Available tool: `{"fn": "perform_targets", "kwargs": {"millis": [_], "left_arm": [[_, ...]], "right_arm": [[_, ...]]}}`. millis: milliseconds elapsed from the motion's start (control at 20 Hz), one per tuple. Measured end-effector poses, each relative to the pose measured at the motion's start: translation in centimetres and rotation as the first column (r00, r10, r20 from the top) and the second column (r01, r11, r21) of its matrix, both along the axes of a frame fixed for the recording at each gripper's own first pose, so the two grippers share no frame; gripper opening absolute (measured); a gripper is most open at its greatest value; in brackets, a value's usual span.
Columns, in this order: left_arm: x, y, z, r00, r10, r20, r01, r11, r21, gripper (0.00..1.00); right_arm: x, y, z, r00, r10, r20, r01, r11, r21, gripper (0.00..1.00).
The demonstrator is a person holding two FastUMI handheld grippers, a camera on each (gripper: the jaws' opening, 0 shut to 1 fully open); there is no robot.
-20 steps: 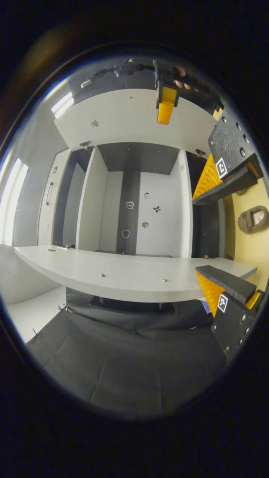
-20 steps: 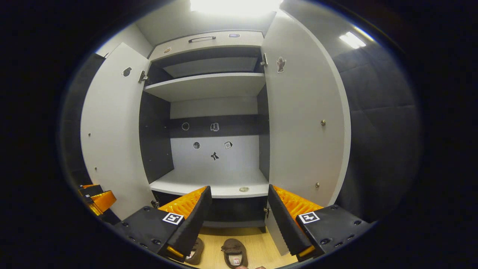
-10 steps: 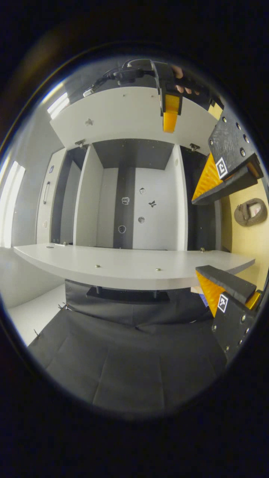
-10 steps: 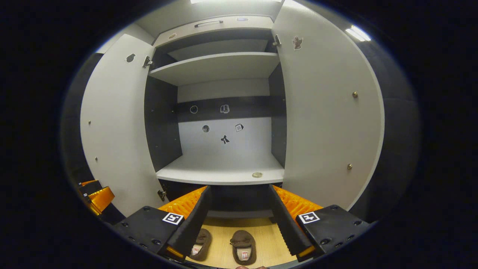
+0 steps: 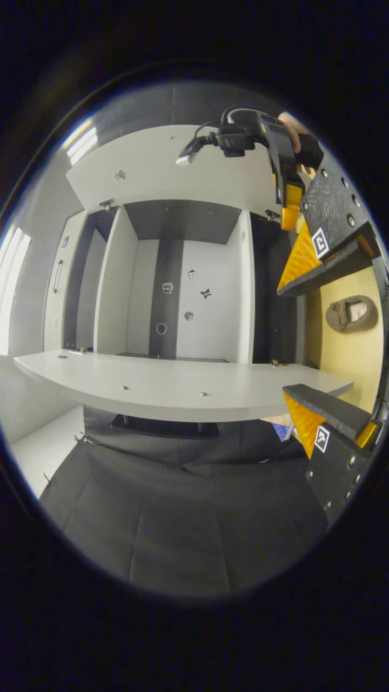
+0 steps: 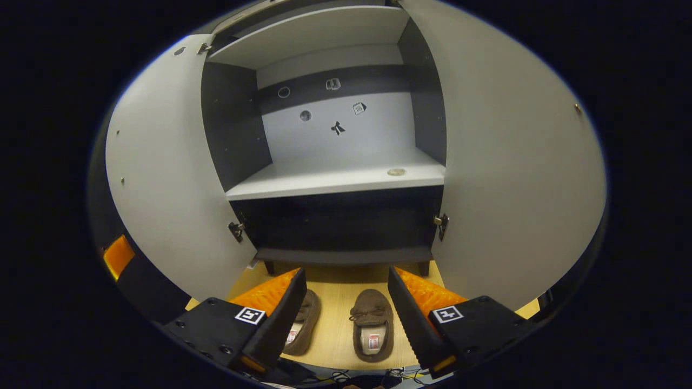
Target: Grab one shoe with the right hand and put it into the shoe cabinet, grab the other shoe with the left hand and put it into the shoe cabinet; then close the right door with the right hand and the left door with the left hand.
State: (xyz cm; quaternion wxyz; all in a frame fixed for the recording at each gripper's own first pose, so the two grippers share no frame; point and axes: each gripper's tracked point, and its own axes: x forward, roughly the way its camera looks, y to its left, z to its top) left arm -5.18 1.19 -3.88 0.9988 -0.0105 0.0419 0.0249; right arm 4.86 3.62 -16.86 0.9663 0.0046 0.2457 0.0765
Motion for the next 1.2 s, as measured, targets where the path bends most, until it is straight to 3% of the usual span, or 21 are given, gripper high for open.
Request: {"fn": "perform_targets", "kwargs": {"millis": [150,200,400,700,750,1200], "left_arm": [[-0.4,-0.5,-0.5,1.000,0.009,-0.027,-0.009,1.000,-0.016,0.95],[-0.5,-0.5,-0.6,0.999,0.017,-0.031,-0.017,1.000,-0.018,0.95],[-0.8,-0.8,-1.2,0.998,0.041,-0.049,-0.041,0.999,-0.008,0.95],[-1.0,-1.5,-3.0,0.996,0.027,-0.085,-0.031,0.998,-0.053,0.95],[-1.0,-1.7,-3.2,0.996,0.020,-0.089,-0.025,0.998,-0.058,1.00],[-0.9,-3.6,-6.9,0.983,-0.067,-0.171,0.059,0.997,-0.051,0.95]], "right_arm": [[0.4,0.1,-2.9,0.996,0.041,-0.079,-0.043,0.999,-0.027,0.93],[0.5,0.2,-3.6,0.994,0.054,-0.094,-0.057,0.998,-0.031,0.98],[0.6,0.6,-7.2,0.981,0.093,-0.170,-0.098,0.995,-0.025,0.98],[0.5,1.1,-11.5,0.967,0.080,-0.240,-0.074,0.997,0.033,0.98],[0.4,1.0,-12.1,0.965,0.076,-0.251,-0.070,0.997,0.034,0.98],[-1.7,1.1,-19.3,0.924,0.063,-0.377,-0.057,0.998,0.026,0.98]]}}
